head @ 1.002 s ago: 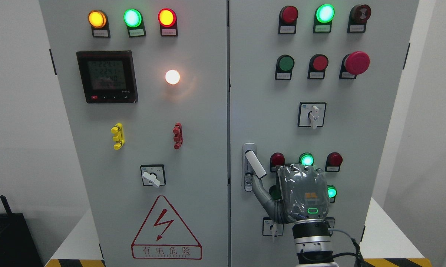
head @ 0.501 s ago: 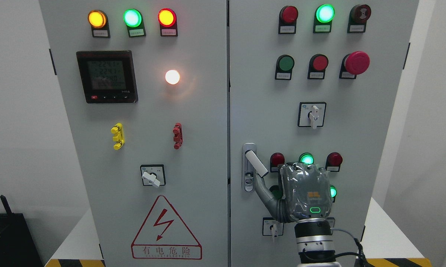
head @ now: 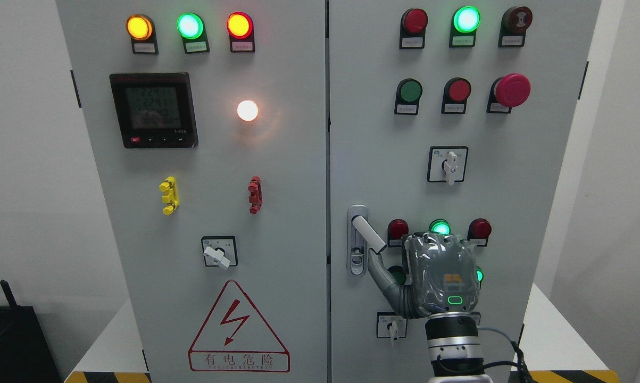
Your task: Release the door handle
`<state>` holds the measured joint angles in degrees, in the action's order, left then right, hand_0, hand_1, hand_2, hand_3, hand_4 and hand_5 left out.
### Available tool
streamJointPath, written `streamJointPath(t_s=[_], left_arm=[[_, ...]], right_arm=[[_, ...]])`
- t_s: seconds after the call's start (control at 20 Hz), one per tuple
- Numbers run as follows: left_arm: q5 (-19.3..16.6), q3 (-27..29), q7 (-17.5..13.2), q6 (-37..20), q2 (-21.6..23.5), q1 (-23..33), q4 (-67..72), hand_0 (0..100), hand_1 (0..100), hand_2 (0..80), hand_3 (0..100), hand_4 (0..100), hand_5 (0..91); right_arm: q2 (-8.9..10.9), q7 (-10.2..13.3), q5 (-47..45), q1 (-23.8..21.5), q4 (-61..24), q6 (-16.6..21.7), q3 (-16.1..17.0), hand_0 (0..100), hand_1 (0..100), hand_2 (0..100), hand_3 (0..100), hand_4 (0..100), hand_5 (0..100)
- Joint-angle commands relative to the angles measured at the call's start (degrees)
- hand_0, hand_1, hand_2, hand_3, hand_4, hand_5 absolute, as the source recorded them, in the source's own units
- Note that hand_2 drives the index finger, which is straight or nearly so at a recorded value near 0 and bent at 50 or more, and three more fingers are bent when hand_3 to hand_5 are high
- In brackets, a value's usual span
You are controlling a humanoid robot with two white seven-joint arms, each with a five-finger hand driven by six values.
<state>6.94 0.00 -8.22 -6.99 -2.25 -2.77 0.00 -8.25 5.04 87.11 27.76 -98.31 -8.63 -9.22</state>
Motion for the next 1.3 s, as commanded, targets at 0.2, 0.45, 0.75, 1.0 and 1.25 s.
streamJointPath(t_s=[0.2, 0.45, 0.75, 1.0, 1.25], left_arm=[[0.00, 0.62, 0.04, 0.05, -0.04, -0.05, 0.97, 12, 39, 0.0, 0, 0, 0.0], [0.00, 0.62, 0.04, 0.05, 0.05, 0.04, 0.97, 12, 39, 0.0, 0, 0, 0.0], [0.00, 0.62, 0.04, -0.04, 0.05, 0.04, 0.97, 12, 39, 0.0, 0, 0, 0.0], [0.00, 0.62, 0.04, 0.05, -0.04, -0.05, 0.97, 12, 39, 0.0, 0, 0, 0.0], [0.00, 0.62, 0.04, -0.04, 0.05, 0.04, 0.97, 12, 39, 0.0, 0, 0, 0.0]], right_arm=[[0.07, -0.03, -0.01, 0.28, -0.21, 0.02, 0.96, 42, 13, 91, 100, 94, 96], [0.07, -0.03, -0.01, 0.37, -0.39, 0.02, 0.96, 42, 13, 91, 100, 94, 96], [0.07, -0.03, -0.01, 0.46, -0.39, 0.02, 1.05, 42, 13, 91, 100, 94, 96], [0.16, -0.03, -0.01, 0.89, -0.39, 0.02, 1.14, 42, 13, 91, 100, 95, 96], [0.16, -0.20, -0.18, 1.42, -0.39, 0.11, 1.75, 43, 12, 91, 100, 95, 96]])
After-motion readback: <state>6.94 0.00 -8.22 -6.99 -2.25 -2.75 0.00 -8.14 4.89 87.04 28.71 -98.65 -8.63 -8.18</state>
